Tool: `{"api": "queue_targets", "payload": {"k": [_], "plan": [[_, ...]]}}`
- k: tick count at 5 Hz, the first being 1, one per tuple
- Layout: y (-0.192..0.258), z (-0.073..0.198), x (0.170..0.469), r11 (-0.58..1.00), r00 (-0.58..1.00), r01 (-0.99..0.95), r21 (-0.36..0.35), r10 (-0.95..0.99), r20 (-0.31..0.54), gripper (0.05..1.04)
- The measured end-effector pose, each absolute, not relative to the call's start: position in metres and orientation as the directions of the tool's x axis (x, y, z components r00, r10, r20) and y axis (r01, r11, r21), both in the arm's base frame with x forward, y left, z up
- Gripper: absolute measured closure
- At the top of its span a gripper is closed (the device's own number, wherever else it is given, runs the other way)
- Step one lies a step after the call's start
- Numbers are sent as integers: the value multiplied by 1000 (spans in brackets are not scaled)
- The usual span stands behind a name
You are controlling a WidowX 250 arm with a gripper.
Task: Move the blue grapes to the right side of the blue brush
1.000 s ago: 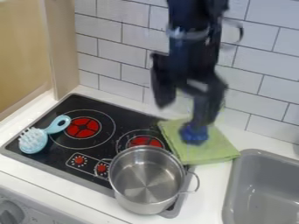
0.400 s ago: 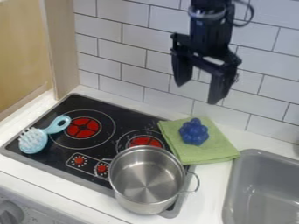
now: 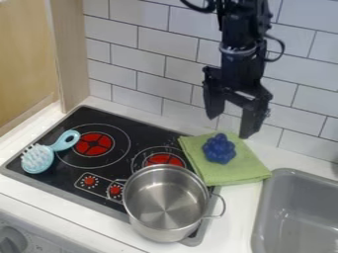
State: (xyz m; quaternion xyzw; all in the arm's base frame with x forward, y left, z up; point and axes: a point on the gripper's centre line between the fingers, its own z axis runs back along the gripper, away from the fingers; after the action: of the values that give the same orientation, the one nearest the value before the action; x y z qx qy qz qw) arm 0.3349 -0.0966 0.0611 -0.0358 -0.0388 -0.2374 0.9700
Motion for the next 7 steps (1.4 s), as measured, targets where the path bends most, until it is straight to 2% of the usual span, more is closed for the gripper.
{"api": "queue_targets", "payload": {"k": [1,3,4,5,7], "plan": [[-94,42,339,888,890,456,-54,-454,52,85],[-94,25,346,899,901,434,-53,-434,6,85],[-92,17,343,902,902,429,-56,-430,-22,142],[-94,16,342,900,901,432,-64,-434,-25,336],[-97,17,340,901,902,429,-70,-431,-32,404]]}}
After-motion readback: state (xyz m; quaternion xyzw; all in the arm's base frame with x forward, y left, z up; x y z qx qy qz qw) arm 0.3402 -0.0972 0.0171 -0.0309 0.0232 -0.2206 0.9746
